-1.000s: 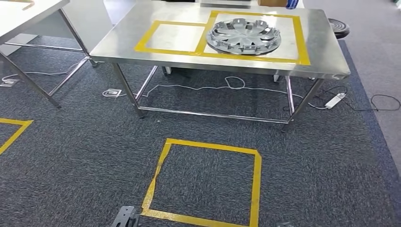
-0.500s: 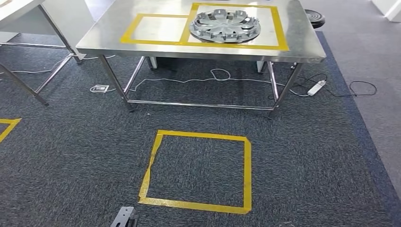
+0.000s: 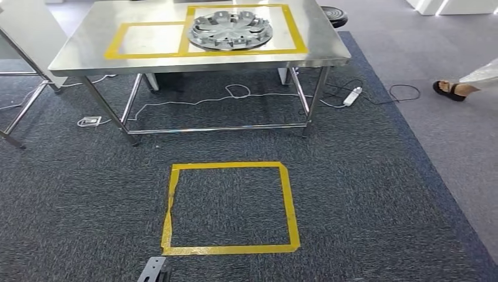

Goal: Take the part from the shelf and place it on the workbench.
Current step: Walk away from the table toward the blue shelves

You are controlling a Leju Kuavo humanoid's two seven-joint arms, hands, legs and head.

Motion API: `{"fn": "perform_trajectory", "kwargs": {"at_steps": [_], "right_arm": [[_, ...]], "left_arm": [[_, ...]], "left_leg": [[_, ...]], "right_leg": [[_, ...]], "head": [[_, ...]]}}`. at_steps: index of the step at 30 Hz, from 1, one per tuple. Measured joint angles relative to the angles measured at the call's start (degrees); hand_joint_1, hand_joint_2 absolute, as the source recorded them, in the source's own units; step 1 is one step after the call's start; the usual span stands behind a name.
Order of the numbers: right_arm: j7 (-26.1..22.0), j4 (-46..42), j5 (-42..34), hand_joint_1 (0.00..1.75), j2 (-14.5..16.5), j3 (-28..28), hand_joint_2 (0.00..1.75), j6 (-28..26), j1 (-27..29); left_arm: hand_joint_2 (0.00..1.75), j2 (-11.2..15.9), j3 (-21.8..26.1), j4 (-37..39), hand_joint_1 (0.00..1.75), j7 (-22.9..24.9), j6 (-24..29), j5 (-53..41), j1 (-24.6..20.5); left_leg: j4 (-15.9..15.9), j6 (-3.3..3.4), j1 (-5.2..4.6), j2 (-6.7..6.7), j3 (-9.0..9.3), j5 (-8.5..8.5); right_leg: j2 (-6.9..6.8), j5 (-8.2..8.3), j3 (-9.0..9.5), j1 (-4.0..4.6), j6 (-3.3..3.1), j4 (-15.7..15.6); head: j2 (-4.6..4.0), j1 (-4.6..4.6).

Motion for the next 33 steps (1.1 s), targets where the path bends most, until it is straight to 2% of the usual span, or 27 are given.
{"fn": "perform_trajectory", "kwargs": {"at_steps": [1,2,3,4,6,7,8,9,10,11,12,14,15,17,18,19,21,22,23,24,25,26,28,29,30,32,33], "right_arm": [[0.01,0.00,0.00,0.00,0.00,-0.05,0.00,0.00,0.07],[0.01,0.01,0.00,0.00,0.01,-0.11,0.00,-0.01,0.13],[0.02,0.01,0.00,0.00,0.01,-0.17,0.00,-0.01,0.13],[0.02,0.02,0.00,0.00,0.01,-0.20,0.00,0.00,0.06],[0.01,0.02,0.00,0.00,0.01,-0.25,0.00,0.00,-0.08],[0.00,0.02,0.01,0.00,0.01,-0.25,0.00,0.00,-0.09],[-0.04,0.02,0.04,0.00,0.00,-0.26,0.00,0.01,-0.03],[-0.12,0.02,0.08,0.00,0.00,-0.27,0.00,0.01,0.03],[-0.23,0.03,0.13,0.00,0.00,-0.28,0.00,0.01,0.06],[-0.37,0.03,0.16,0.00,0.01,-0.30,0.00,0.02,0.06],[-0.53,0.04,0.17,0.00,0.01,-0.31,0.00,0.02,0.00],[-0.84,0.04,0.06,0.00,0.02,-0.32,0.00,0.10,-0.14],[-0.96,0.04,-0.05,0.00,0.02,-0.33,0.00,0.19,-0.12],[-1.00,0.05,-0.26,0.00,0.01,-0.43,0.00,0.33,0.21],[-0.92,0.06,-0.33,0.00,0.00,-0.52,0.00,0.37,0.40],[-0.85,0.06,-0.37,0.00,0.00,-0.60,0.00,0.39,0.45],[-0.73,0.08,-0.38,0.00,0.04,-0.70,0.00,0.42,0.24],[-0.68,0.08,-0.38,0.00,0.06,-0.71,0.00,0.43,0.10],[-0.56,0.09,-0.37,0.00,0.08,-0.73,0.00,0.43,0.07],[-0.46,0.09,-0.37,0.00,0.08,-0.75,0.00,0.43,0.13],[-0.36,0.09,-0.34,0.00,0.08,-0.78,0.00,0.43,0.20],[-0.28,0.09,-0.30,0.00,0.08,-0.81,0.00,0.43,0.22],[-0.21,0.09,-0.16,0.00,0.10,-0.84,0.00,0.43,-0.01],[-0.19,0.09,-0.08,0.00,0.11,-0.85,0.00,0.43,-0.16],[-0.18,0.09,-0.03,0.00,0.13,-0.85,0.00,0.43,-0.23],[-0.52,0.09,-0.23,0.00,0.13,-0.87,0.00,0.39,-0.10],[-0.91,0.09,-0.46,0.00,0.14,-0.93,0.00,0.27,0.01]], "left_arm": [[0.00,0.00,0.01,0.00,0.00,-0.01,0.00,0.00,-0.03],[0.00,-0.01,0.01,0.00,0.00,-0.03,0.00,0.00,-0.05],[0.00,-0.02,0.01,0.00,0.00,-0.04,0.00,0.00,-0.05],[0.00,-0.01,0.02,0.00,0.00,-0.06,0.00,0.01,-0.05],[0.00,0.03,0.03,0.00,0.00,-0.08,0.00,0.01,0.03],[0.00,0.06,0.04,0.00,0.00,-0.10,-0.11,0.07,0.09],[0.00,0.08,0.07,0.00,0.00,-0.20,-0.38,0.20,0.15],[0.00,0.10,0.10,0.00,0.00,-0.39,-0.84,0.48,0.17],[0.00,0.13,0.18,0.00,0.00,-0.65,-1.37,0.76,0.16],[0.00,0.15,0.28,0.00,0.00,-0.92,-1.83,0.98,0.11],[0.00,0.16,0.40,0.00,0.00,-1.16,-2.14,1.13,0.05],[0.00,0.14,0.58,0.00,0.00,-1.40,-2.31,1.08,-0.05],[0.00,0.10,0.63,0.00,0.00,-1.44,-2.28,1.01,-0.04],[0.00,0.01,0.72,0.00,0.00,-1.45,-2.07,0.77,-0.02],[0.00,-0.04,0.75,0.00,0.00,-1.54,-1.93,0.62,-0.01],[0.00,-0.08,0.78,0.00,0.00,-1.71,-1.78,0.45,0.00],[0.00,-0.09,0.79,0.00,0.00,-2.18,-1.40,0.08,0.16],[0.00,-0.05,0.80,0.00,0.00,-2.35,-1.18,-0.07,0.27],[0.00,-0.01,0.81,0.00,0.00,-2.44,-0.96,-0.15,0.33],[0.00,0.02,0.81,0.00,0.00,-2.46,-0.80,-0.16,0.34],[0.00,0.02,0.81,0.00,0.00,-2.45,-0.71,-0.16,0.31],[0.00,0.00,0.82,0.00,0.00,-2.41,-0.68,-0.16,0.27],[0.00,-0.02,0.83,0.00,0.00,-2.31,-0.69,-0.14,0.25],[0.00,-0.01,0.83,0.00,0.00,-2.33,-0.82,-0.06,0.24],[0.00,0.00,0.84,0.00,0.00,-2.44,-1.04,0.08,0.22],[0.00,0.00,0.90,0.00,0.00,-2.81,-1.70,0.55,0.12],[0.00,-0.02,0.94,0.00,0.00,-3.01,-1.97,0.78,0.06]], "left_leg": [[-0.01,-0.30,0.04,0.40,0.00,0.04],[0.19,-0.68,0.13,0.15,-0.11,-0.24],[1.19,-1.03,0.21,-0.75,-0.58,-1.16],[3.44,-1.32,0.30,-2.04,-1.62,-2.77],[11.20,-1.57,0.42,-4.53,-5.31,-6.97],[14.81,-1.56,0.45,-4.98,-7.10,-8.33],[16.83,-1.48,0.44,-5.18,-8.17,-8.60],[16.61,-1.35,0.44,-5.31,-8.17,-7.62],[14.37,-1.16,0.44,-5.53,-7.17,-5.75],[10.91,-0.92,0.47,-6.31,-5.51,-3.57],[7.03,-0.66,0.50,-7.82,-3.72,-1.73],[2.06,-0.34,0.70,-10.20,-1.63,-0.33],[1.23,-0.18,0.69,-10.56,-1.42,-0.35],[1.12,0.32,0.78,-9.30,-1.54,-0.17],[1.08,0.68,0.85,-8.56,-1.55,0.00],[1.01,0.96,0.95,-7.73,-1.58,0.16],[0.99,1.23,0.89,-6.00,-1.67,0.26],[1.00,1.26,0.84,-5.06,-1.71,0.26],[1.00,1.25,0.81,-4.15,-1.73,0.26],[1.01,1.22,0.81,-3.32,-1.72,0.23],[1.02,1.14,0.83,-2.57,-1.66,0.18],[1.03,0.99,0.83,-1.91,-1.53,0.09],[1.13,0.47,0.54,-0.70,-1.30,-0.20],[1.19,0.19,0.35,-0.14,-1.20,-0.34],[1.21,-0.09,0.18,0.41,-1.13,-0.41],[1.22,-0.69,0.23,1.20,-1.01,-0.64],[1.67,-1.05,0.34,0.46,-1.13,-1.17]], "right_leg": [[0.55,0.13,-0.24,0.06,-0.38,0.00],[1.09,0.31,-0.44,0.01,-0.78,-0.08],[1.68,0.55,-0.64,-0.09,-1.20,-0.19],[2.31,0.83,-0.86,-0.23,-1.59,-0.31],[3.67,1.32,-1.57,-0.29,-2.08,-0.34],[4.42,1.54,-1.91,-0.26,-2.17,-0.33],[5.20,1.76,-2.18,-0.22,-2.18,-0.33],[6.01,1.98,-2.41,-0.20,-2.10,-0.31],[6.86,2.21,-2.59,-0.19,-1.98,-0.30],[7.69,2.45,-2.77,-0.21,-1.81,-0.29],[8.48,2.67,-3.03,-0.12,-1.58,-0.13],[9.81,3.11,-3.81,-0.01,-1.07,0.25],[10.46,3.36,-4.23,0.01,-0.74,0.34],[11.12,3.68,-4.95,-0.13,-0.12,0.38],[10.23,3.14,-5.44,-0.08,0.18,1.13],[8.68,1.84,-6.39,0.00,0.46,3.10],[5.16,-2.33,-9.42,0.00,1.01,10.38],[4.30,-4.09,-10.94,-0.11,1.24,14.25],[3.87,-4.92,-11.67,-0.26,1.40,16.64],[3.63,-4.71,-11.31,-0.40,1.50,16.91],[3.29,-3.55,-9.73,-0.52,1.54,14.74],[2.43,-1.93,-7.25,-0.59,1.54,10.91],[-0.14,-0.03,-2.86,-0.32,1.21,3.55],[-0.88,0.20,-1.83,-0.18,0.85,1.68],[-0.90,0.02,-1.68,0.00,0.43,1.11],[0.55,0.20,-2.00,-0.05,-0.46,1.10],[1.21,0.31,-2.10,-0.13,-0.81,1.02]], "head": [[0.00,0.02],[0.00,-0.01],[0.00,-0.08],[0.00,-0.17],[0.00,-0.33],[0.00,-0.32],[0.00,-0.32],[0.00,-0.32],[0.00,-0.31],[0.00,-0.32],[0.00,-0.32],[0.00,-0.28],[0.00,-0.30],[0.00,-0.32],[0.00,-0.13],[0.00,0.16],[0.00,0.70],[0.00,0.74],[0.00,0.74],[0.00,0.75],[0.00,0.76],[0.00,0.77],[0.00,0.76],[0.00,0.69],[0.00,0.63],[0.00,0.53],[0.00,0.51]]}}
